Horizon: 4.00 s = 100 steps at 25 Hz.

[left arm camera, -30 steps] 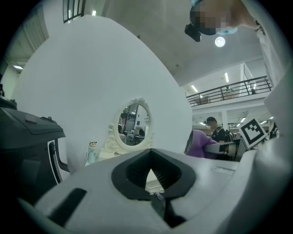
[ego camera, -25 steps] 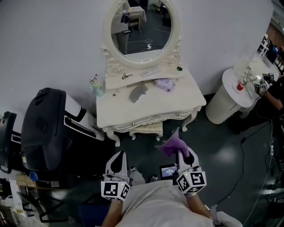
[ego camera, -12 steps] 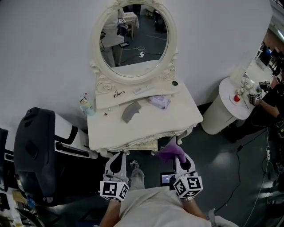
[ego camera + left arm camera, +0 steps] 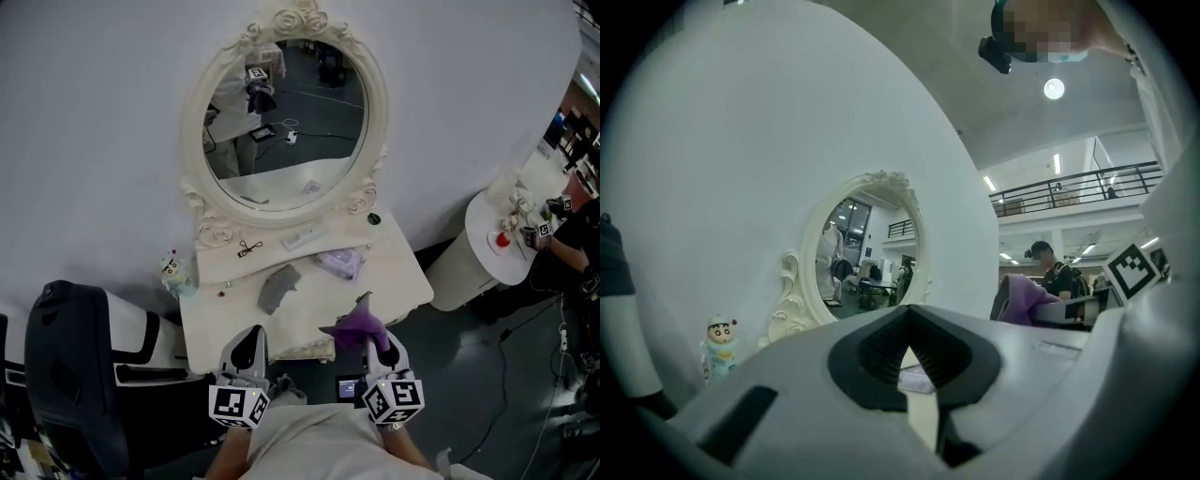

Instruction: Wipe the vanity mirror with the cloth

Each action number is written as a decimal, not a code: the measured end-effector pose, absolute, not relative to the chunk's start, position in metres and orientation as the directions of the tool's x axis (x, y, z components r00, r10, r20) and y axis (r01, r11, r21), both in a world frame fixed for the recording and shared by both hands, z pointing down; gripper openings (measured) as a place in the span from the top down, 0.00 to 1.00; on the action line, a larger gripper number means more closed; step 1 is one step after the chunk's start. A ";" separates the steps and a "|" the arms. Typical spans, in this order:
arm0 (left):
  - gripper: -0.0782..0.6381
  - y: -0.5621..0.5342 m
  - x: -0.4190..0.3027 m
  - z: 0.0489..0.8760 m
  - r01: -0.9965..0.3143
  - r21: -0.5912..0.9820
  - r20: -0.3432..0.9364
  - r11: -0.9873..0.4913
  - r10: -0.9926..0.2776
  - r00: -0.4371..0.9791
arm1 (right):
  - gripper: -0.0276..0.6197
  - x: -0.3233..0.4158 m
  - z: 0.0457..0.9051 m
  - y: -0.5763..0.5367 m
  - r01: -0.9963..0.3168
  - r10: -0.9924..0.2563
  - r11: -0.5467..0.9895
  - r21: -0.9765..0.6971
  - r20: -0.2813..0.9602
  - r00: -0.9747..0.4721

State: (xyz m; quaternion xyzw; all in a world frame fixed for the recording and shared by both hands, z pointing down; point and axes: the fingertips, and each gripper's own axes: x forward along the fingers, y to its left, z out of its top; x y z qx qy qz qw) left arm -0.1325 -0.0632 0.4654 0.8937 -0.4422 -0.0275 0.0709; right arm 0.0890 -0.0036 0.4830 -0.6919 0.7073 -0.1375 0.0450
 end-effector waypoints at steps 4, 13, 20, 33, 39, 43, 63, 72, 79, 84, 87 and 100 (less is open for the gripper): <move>0.89 -0.115 -0.122 0.463 -0.758 0.154 0.008 -0.634 -0.766 0.642 | 0.87 0.094 0.483 -0.049 -0.965 -0.992 -0.034 -0.259 0.127 0.001; 0.89 -0.190 -0.102 0.467 -0.721 0.166 0.024 -0.672 -0.728 0.685 | 0.87 0.108 0.490 -0.108 -0.958 -0.983 -0.111 -0.265 0.172 0.066; 0.89 -0.215 -0.084 0.463 -0.773 0.161 0.021 -0.614 -0.781 0.625 | 0.87 0.143 0.493 -0.151 -0.959 -0.984 -0.064 -0.278 0.176 0.015; 0.89 -0.245 -0.065 0.444 -0.930 0.150 0.003 -0.334 -0.941 0.338 | 0.87 0.190 0.483 -0.258 -0.942 -0.951 0.213 -0.260 0.168 -0.261; 0.89 -0.253 -0.056 0.451 -0.933 0.165 0.036 -0.320 -0.943 0.330 | 0.87 0.177 0.475 -0.286 -0.921 -0.933 0.281 -0.268 0.149 -0.328; 0.89 -0.270 -0.060 0.424 -0.928 0.142 0.013 -0.345 -0.937 0.350 | 0.87 0.151 0.435 -0.306 -0.916 -0.931 0.333 -0.223 0.077 -0.357; 0.89 -0.346 -0.084 0.243 -0.867 -0.011 -0.085 -0.499 -0.863 0.498 | 0.87 0.040 0.173 -0.431 -0.894 -0.890 0.445 -0.048 -0.139 -0.435; 0.89 -0.337 -0.103 0.213 -0.888 -0.041 -0.139 -0.458 -0.878 0.459 | 0.87 0.007 0.142 -0.463 -0.903 -0.896 0.430 -0.021 -0.132 -0.423; 0.89 -0.335 -0.086 0.223 -0.846 -0.044 -0.108 -0.531 -0.840 0.532 | 0.87 0.009 0.136 -0.477 -0.895 -0.889 0.446 -0.028 -0.127 -0.439; 0.89 -0.334 -0.063 0.231 -0.817 -0.053 -0.082 -0.574 -0.813 0.576 | 0.86 0.047 0.136 -0.477 -0.924 -0.916 0.381 -0.029 -0.144 -0.373; 0.89 -0.335 -0.054 0.232 -0.805 -0.050 -0.082 -0.591 -0.801 0.593 | 0.86 0.079 0.140 -0.478 -0.941 -0.934 0.334 -0.047 -0.148 -0.324; 0.89 -0.336 -0.033 0.238 -0.786 -0.006 -0.088 -0.619 -0.782 0.617 | 0.86 0.163 0.166 -0.481 -0.986 -0.984 0.158 -0.053 -0.096 -0.153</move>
